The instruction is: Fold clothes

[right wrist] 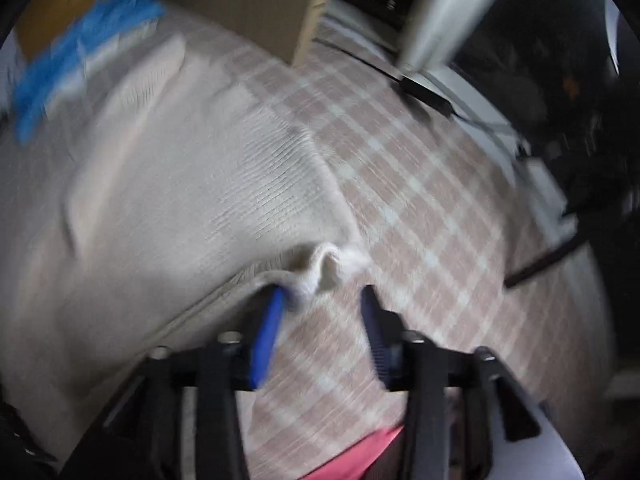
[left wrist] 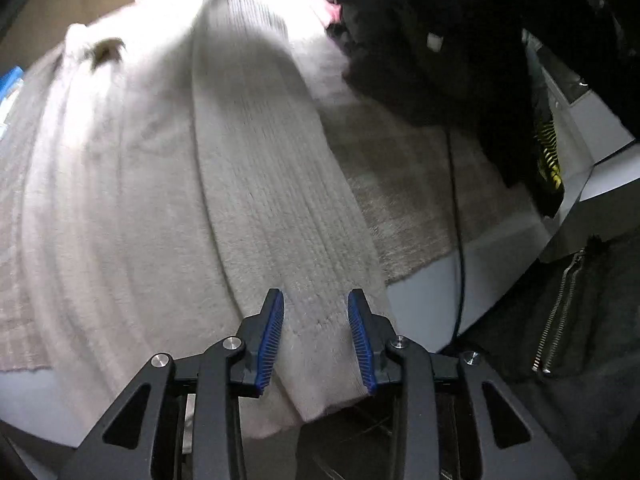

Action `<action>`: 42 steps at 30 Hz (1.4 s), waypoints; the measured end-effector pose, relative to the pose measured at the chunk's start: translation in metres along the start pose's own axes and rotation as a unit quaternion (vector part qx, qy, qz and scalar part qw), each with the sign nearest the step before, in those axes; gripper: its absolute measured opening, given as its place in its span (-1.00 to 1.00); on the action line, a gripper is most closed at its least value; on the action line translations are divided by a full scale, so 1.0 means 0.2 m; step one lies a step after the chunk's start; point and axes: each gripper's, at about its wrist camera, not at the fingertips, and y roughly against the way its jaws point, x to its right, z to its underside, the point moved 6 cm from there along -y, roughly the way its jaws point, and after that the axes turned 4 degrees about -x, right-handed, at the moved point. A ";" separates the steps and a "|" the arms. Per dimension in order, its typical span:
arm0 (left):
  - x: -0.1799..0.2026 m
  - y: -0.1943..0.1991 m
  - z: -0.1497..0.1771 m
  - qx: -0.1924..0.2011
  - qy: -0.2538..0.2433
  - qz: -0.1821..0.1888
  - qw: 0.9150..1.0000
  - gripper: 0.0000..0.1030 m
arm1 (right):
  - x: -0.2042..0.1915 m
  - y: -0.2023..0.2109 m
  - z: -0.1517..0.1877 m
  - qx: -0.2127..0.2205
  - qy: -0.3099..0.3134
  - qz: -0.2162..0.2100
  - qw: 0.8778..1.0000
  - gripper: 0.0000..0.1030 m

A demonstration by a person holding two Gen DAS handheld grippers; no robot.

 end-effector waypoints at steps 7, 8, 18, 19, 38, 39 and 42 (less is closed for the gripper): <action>0.11 0.07 0.12 0.018 0.013 0.000 1.000 -0.38 | -0.06 -0.01 0.33 -0.038 -0.064 -0.121 0.990 -0.05; 0.13 0.06 0.13 0.015 0.016 0.005 1.000 -0.38 | -0.09 -0.04 0.38 -0.045 -0.061 -0.125 0.989 -0.05; 0.23 -0.05 0.21 0.007 -0.020 -0.077 0.997 -0.25 | -0.15 -0.16 0.53 -0.072 -0.063 -0.111 0.989 0.10; 0.24 -0.05 0.21 0.011 -0.025 -0.082 0.996 -0.27 | -0.16 -0.16 0.53 -0.072 -0.060 -0.110 0.990 0.10; -0.22 0.24 0.31 0.134 0.174 0.150 0.964 -0.89 | -0.23 -0.05 0.60 -0.045 -0.076 -0.186 0.979 -0.75; -0.26 0.23 0.33 0.139 0.186 0.150 0.961 -0.89 | -0.26 -0.03 0.58 -0.044 -0.071 -0.182 0.980 -0.75; -0.40 0.22 0.38 0.154 0.222 0.148 0.952 -0.89 | -0.41 0.02 0.46 -0.035 -0.046 -0.171 0.984 -0.76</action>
